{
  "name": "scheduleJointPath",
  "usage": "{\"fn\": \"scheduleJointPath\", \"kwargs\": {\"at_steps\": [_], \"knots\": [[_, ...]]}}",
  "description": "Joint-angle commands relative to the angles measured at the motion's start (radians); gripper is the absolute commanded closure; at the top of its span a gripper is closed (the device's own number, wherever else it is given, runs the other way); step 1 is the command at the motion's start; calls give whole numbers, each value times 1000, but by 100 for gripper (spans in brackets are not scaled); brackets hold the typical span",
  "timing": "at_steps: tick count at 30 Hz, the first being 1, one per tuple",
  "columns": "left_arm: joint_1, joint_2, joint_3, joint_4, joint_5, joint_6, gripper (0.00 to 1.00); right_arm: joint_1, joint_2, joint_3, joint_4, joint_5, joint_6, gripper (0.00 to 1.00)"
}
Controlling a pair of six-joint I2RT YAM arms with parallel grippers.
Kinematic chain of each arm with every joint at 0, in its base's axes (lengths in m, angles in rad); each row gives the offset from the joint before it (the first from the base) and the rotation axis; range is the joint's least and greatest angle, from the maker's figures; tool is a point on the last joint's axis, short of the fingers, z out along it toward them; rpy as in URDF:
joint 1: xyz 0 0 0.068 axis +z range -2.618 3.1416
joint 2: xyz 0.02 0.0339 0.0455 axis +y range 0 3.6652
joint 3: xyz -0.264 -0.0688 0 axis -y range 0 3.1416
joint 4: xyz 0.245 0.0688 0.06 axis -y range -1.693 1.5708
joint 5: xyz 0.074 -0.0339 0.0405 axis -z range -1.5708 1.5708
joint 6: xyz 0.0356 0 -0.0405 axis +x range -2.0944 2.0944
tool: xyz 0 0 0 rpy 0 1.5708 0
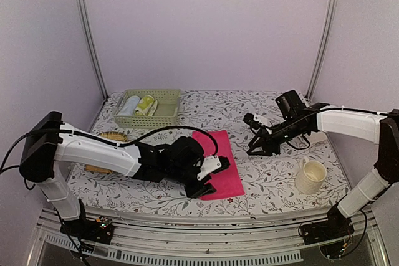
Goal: Roll the towels
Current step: Smooth out the towel at the center of the board, then roll the towel at the center of the board.
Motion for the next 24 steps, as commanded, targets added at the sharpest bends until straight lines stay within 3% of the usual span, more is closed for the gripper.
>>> {"fn": "scheduleJointPath", "kwargs": {"at_steps": [1,12,17,22,24], "knots": [[-5,70,20,48,41,134,50,0,11,6,21,6,-27,60],[-12,186,33,107,96,174,51,1,63,20,14,-4,-20,60],[-33,201,34,98,30,207,52,0,78,26,10,1,-16,60],[-61,226,37,80,-42,234,60,0,79,36,5,18,-5,60],[-63,225,38,73,-48,233,69,0,66,45,-12,28,-3,60]]}}
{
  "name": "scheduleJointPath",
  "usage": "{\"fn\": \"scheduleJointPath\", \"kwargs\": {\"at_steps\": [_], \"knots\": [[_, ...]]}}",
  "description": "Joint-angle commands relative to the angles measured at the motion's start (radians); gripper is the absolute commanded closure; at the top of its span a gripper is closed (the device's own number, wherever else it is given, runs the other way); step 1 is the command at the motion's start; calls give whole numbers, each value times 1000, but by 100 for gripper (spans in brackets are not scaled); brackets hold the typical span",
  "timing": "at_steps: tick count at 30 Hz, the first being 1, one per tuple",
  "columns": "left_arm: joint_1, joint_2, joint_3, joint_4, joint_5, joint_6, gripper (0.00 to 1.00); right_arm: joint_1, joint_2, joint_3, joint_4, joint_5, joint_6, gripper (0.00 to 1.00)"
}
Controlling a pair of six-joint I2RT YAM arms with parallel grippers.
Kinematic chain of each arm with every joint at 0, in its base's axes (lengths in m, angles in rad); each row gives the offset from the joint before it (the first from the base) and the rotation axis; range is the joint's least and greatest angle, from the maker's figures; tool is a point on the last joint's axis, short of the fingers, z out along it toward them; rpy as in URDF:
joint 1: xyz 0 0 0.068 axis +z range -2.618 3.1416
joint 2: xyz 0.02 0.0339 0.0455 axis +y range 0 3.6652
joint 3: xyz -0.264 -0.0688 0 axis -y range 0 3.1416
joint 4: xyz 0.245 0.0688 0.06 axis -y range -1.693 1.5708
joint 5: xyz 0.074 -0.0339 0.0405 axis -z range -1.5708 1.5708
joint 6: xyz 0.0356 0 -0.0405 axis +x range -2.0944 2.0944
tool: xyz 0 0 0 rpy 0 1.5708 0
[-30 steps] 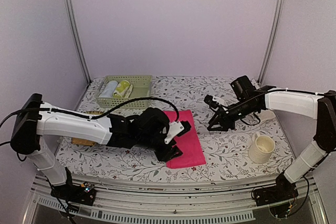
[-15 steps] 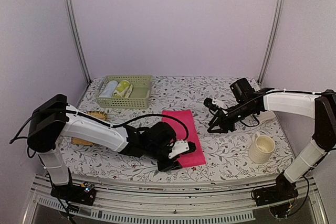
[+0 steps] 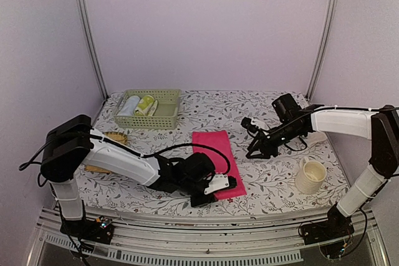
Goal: Roll the towels
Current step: Roll the towel at the center of the board.
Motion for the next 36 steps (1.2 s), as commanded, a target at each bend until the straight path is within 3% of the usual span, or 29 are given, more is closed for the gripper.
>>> {"fn": "scheduleJointPath", "kwargs": {"at_steps": [1,3,9,16,19,27,36], "knots": [[-25,18,15,-10,-38,23,73,0,-15,43,-22,18,6,60],[-11,1,12,-9,-8,6,81,0,-50,34,-30,12,-8,60],[73,-29,58,-53,260,-154,100,47,-130,-51,-64,27,-116,61],[213,8,60,-15,642,-388,100,232,-174,-167,-2,119,-158,64],[245,32,71,6,729,-465,100,311,-168,-210,60,192,-172,62],[269,102,63,64,816,-574,100,453,-116,-233,234,362,-149,59],[306,129,-5,187,865,-656,100,482,-13,-196,257,343,-127,57]]}}
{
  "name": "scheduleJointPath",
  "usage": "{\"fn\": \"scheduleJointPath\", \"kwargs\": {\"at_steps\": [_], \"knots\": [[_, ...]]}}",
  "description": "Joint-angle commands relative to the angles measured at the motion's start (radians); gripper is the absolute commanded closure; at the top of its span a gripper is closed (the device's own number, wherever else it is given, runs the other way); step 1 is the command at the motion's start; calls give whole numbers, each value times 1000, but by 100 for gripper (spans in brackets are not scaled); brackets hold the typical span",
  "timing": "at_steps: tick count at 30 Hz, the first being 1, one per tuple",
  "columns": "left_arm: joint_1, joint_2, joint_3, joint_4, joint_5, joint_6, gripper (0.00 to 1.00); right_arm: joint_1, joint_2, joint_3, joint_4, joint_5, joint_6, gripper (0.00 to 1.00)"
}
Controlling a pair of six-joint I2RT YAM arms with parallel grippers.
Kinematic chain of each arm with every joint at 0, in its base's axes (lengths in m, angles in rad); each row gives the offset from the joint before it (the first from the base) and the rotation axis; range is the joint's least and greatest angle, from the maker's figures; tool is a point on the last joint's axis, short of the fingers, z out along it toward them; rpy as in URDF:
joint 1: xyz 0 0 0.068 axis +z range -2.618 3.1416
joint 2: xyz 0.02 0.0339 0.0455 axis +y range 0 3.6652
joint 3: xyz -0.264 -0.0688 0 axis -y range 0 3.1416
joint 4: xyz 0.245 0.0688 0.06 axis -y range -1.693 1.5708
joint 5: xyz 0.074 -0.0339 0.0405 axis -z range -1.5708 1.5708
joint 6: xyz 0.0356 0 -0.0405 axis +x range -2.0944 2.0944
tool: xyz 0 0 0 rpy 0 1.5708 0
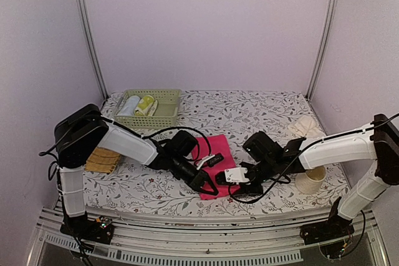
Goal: Roll the towels
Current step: Roll the towel at the center of the board.
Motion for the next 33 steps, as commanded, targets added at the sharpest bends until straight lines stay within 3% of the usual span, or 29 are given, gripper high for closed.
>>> {"fn": "scheduleJointPath", "kwargs": {"at_steps": [1,3,10,12,23,31,33], "knots": [[32,23,-42,95,60,-62,100,9,75,34,21,-1,24,57],[35,22,-48,99,63,-66,100,8,110,51,15,0,38,61],[53,35,-65,106,79,-58,100,4,151,101,-24,-49,91,93],[59,40,-70,109,81,-55,100,-18,178,125,-63,-106,93,97],[82,-159,-235,279,-89,-45,88,-186,410,303,-363,-510,68,98],[74,-331,-371,295,-263,7,70,-257,580,423,-496,-616,51,98],[28,-404,-414,303,-345,87,67,-263,627,481,-541,-627,61,98]]}}
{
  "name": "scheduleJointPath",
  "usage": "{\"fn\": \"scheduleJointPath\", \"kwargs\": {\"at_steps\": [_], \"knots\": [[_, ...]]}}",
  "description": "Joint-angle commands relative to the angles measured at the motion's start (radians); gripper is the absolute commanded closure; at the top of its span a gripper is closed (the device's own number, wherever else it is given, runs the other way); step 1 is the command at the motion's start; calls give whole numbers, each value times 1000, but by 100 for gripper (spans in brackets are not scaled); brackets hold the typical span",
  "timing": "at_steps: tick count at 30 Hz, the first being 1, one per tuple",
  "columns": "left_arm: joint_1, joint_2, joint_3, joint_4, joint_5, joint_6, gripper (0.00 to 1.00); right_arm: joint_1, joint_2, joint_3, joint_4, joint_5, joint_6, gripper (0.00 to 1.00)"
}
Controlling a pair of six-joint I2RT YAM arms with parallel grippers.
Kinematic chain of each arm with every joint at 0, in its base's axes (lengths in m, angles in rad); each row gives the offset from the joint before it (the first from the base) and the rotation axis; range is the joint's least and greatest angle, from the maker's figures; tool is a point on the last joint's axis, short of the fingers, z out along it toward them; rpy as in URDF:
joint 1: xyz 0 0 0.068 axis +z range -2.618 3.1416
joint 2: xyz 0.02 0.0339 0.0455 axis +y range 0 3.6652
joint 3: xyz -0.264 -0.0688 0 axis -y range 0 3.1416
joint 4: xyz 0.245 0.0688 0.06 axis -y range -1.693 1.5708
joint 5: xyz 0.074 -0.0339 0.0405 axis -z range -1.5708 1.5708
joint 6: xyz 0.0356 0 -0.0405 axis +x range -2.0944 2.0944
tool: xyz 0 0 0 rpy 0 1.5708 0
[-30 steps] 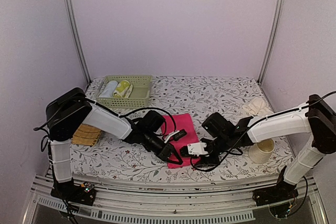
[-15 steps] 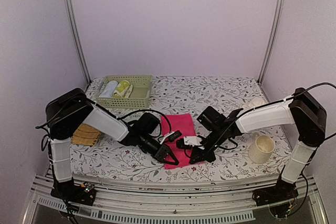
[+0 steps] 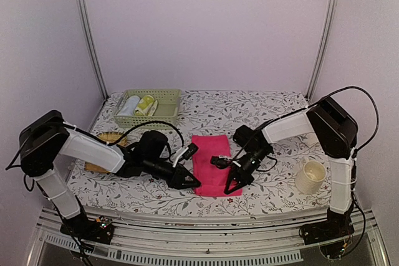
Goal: Roll the towels
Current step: Roll the towel at the center of the board.
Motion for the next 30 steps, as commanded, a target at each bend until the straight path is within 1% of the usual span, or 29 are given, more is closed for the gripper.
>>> {"fn": "scheduleJointPath", "kwargs": {"at_steps": [1,2,3,4,7,10,13,16,18,22,30], "knots": [[-79,-148,-89,41,-234,155,66,-20,107,95,-146,-37,-3,98],[-136,-188,-105,44,-328,218,65,-20,128,118,-175,-45,-2,98],[-195,-217,-114,40,-459,283,64,-21,146,138,-208,-51,-3,98],[-245,-235,-117,32,-545,345,63,-20,161,157,-220,-54,1,98],[-350,-227,-75,-23,-679,508,62,-20,191,201,-279,-61,6,97],[-398,-149,13,-114,-751,628,61,-21,201,219,-301,-60,7,97],[-410,-58,91,-168,-793,706,60,-21,201,221,-300,-55,8,97],[-410,10,134,-165,-831,758,59,-21,205,221,-299,-52,12,97],[-410,43,153,-168,-832,786,59,-20,207,219,-298,-52,12,97],[-405,95,186,-197,-803,798,60,-20,211,215,-296,-54,9,97],[-397,195,195,-219,-835,790,62,-21,215,210,-296,-60,1,97]]}}
